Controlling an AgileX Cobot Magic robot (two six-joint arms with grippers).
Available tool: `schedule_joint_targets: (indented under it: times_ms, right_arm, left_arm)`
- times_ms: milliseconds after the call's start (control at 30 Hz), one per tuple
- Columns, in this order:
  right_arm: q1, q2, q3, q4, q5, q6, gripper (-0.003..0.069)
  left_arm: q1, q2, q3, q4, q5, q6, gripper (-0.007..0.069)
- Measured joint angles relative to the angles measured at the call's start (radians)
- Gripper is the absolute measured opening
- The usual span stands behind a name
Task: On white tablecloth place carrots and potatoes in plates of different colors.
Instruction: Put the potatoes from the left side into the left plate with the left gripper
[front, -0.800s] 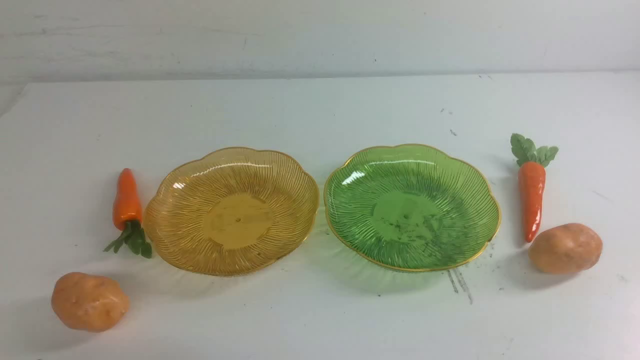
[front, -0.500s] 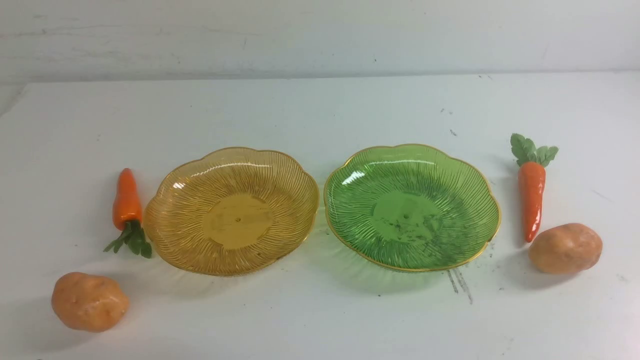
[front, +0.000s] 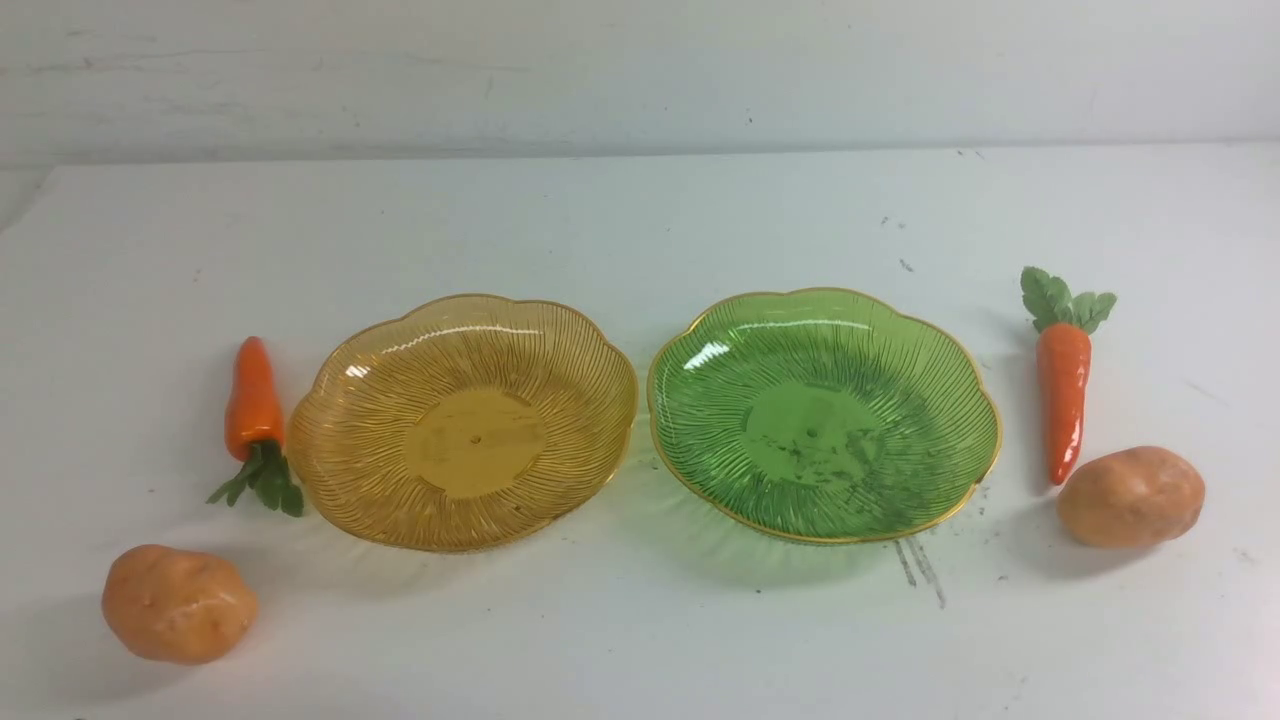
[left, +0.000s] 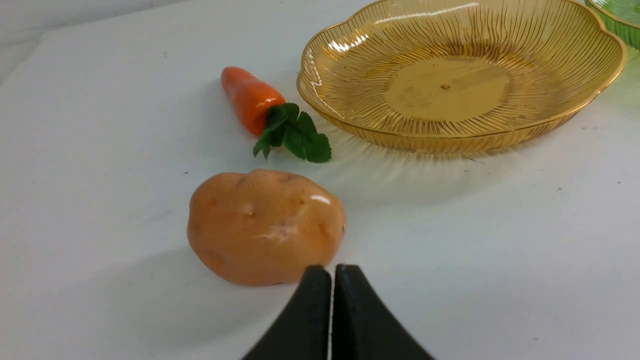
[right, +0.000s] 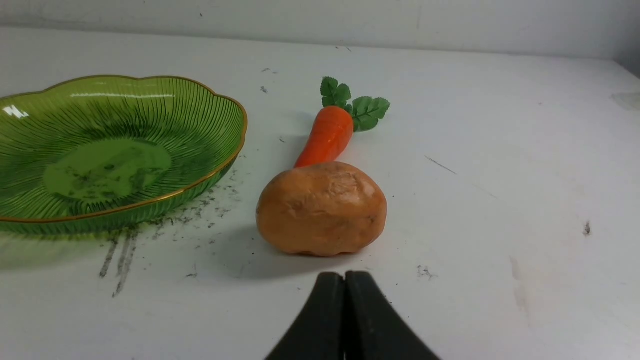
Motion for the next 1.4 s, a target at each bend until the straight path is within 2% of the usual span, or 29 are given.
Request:
schedule_joint_targets:
  times_ms: [167, 300, 467, 567, 700, 733, 833, 867, 933, 1000, 1033, 1067, 1100, 1167, 1267, 1300, 1367, 1400]
  right_arm:
    - [0.0, 0.0, 0.0, 0.0, 0.0, 0.001, -0.0015]
    - [0.0, 0.0, 0.0, -0.026, 0.0, -0.002, -0.0015]
    - [0.0, 0.0, 0.0, -0.06, -0.01, -0.002, -0.0015]
    - [0.0, 0.0, 0.001, 0.029, -0.061, 0.03, -0.0015]
    - [0.0, 0.0, 0.002, 0.248, -0.191, 0.122, -0.0015]
    - [0.0, 0.0, 0.002, 0.279, -0.207, 0.143, -0.0015]
    - [0.0, 0.0, 0.002, 0.513, -0.307, 0.231, -0.0015]
    - [0.0, 0.0, 0.002, 0.554, -0.321, 0.239, -0.0015]
    - [0.0, 0.0, 0.002, 0.671, -0.365, 0.247, -0.0015]
    - [0.0, 0.0, 0.002, 0.708, -0.386, 0.238, -0.0015]
    - [0.0, 0.0, 0.002, 0.73, -0.403, 0.228, -0.0015]
    - [0.0, 0.0, 0.002, 0.73, -0.403, 0.228, -0.0015]
    - [0.0, 0.0, 0.002, 0.74, -0.409, 0.227, -0.0015]
    - [0.0, 0.0, 0.002, 0.742, -0.386, 0.215, -0.0015]
    - [0.0, 0.0, -0.079, 0.682, -0.149, 0.13, -0.0015]
    - [0.0, 0.027, -0.187, 0.613, 0.012, 0.056, -0.0015]
    - [0.0, 0.073, -0.249, 0.57, 0.103, 0.023, -0.0015]
    - [0.0, 0.113, -0.299, 0.547, 0.147, 0.012, -0.0015]
  left_arm:
    - [0.0, 0.0, 0.0, -0.086, -0.037, -0.035, -0.0003]
    - [0.0, 0.0, 0.0, -0.267, -0.146, -0.103, -0.0003]
    - [0.0, 0.0, 0.0, -0.532, -0.406, -0.123, -0.0003]
    - [0.0, 0.0, -0.001, -0.636, -0.603, -0.127, -0.0003]
    - [0.0, 0.0, -0.079, -0.676, -0.653, -0.118, -0.0003]
    - [0.0, 0.002, -0.118, -0.678, -0.638, -0.105, -0.0003]
    - [0.0, 0.044, -0.252, -0.678, -0.549, -0.046, -0.0003]
    - [0.0, 0.075, -0.305, -0.678, -0.498, -0.008, -0.0003]
    - [0.0, 0.236, -0.472, -0.674, -0.273, 0.079, -0.0003]
    - [0.0, 0.338, -0.565, -0.67, -0.143, 0.109, -0.0003]
    - [0.0, 0.461, -0.634, -0.656, 0.005, 0.115, -0.0003]
    - [0.0, 0.461, -0.642, -0.654, 0.005, 0.115, -0.0003]
    - [0.0, 0.599, -0.709, -0.627, 0.157, 0.11, -0.0003]
    - [0.0, 0.739, -0.76, -0.567, 0.294, 0.098, -0.0003]
    - [0.0, 0.895, -0.794, -0.44, 0.414, 0.038, -0.0003]
    - [0.0, 0.95, -0.799, -0.365, 0.456, -0.024, -0.0003]
    - [0.0, 0.985, -0.799, -0.317, 0.472, -0.067, -0.0003]
    - [0.002, 1.014, -0.799, -0.252, 0.485, -0.132, -0.0003]
